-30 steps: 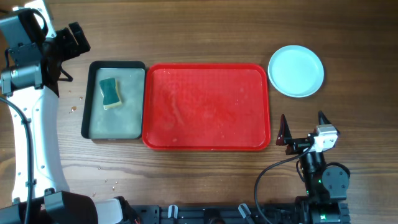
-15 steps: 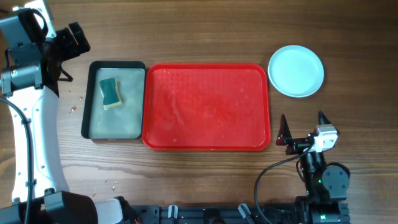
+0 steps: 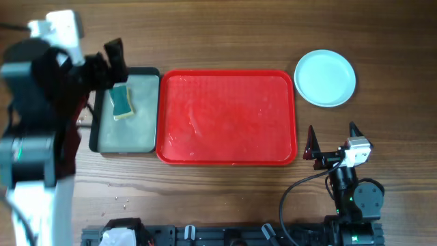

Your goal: Clean dirty plates on tray and stack at the side

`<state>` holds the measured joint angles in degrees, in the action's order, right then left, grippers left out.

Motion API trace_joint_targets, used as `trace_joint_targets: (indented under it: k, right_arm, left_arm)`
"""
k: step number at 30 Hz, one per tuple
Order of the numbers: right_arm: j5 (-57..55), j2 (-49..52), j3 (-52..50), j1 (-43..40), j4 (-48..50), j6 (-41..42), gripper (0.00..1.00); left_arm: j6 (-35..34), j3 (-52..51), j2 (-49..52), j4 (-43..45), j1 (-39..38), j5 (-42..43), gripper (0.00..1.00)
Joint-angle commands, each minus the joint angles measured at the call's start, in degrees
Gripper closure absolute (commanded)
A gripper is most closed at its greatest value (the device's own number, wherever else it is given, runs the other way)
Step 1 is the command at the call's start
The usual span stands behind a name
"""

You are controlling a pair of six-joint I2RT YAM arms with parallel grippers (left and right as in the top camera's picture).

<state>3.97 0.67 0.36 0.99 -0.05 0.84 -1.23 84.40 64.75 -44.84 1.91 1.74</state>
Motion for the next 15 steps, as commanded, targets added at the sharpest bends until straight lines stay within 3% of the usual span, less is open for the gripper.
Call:
trace_joint_targets:
  k: [1,10,15]
  right_arm:
    - [-1.05,-0.39,-0.09,0.17,0.15,0.81,0.0]
    - [-1.05,-0.39,-0.09,0.17,0.15,0.79,0.0]
    - [-1.07,-0.39,-0.09,0.17,0.15,0.81,0.0]
  left_arm:
    - [-0.76,-0.02,-7.52,-1.33,-0.17,0.11,0.0]
    - [-0.76,-0.76,-30.14,-22.45,-0.15,0.15,0.0]
    - [-0.74,-11.85,-48.54,-25.31,-0.13,0.09,0.0]
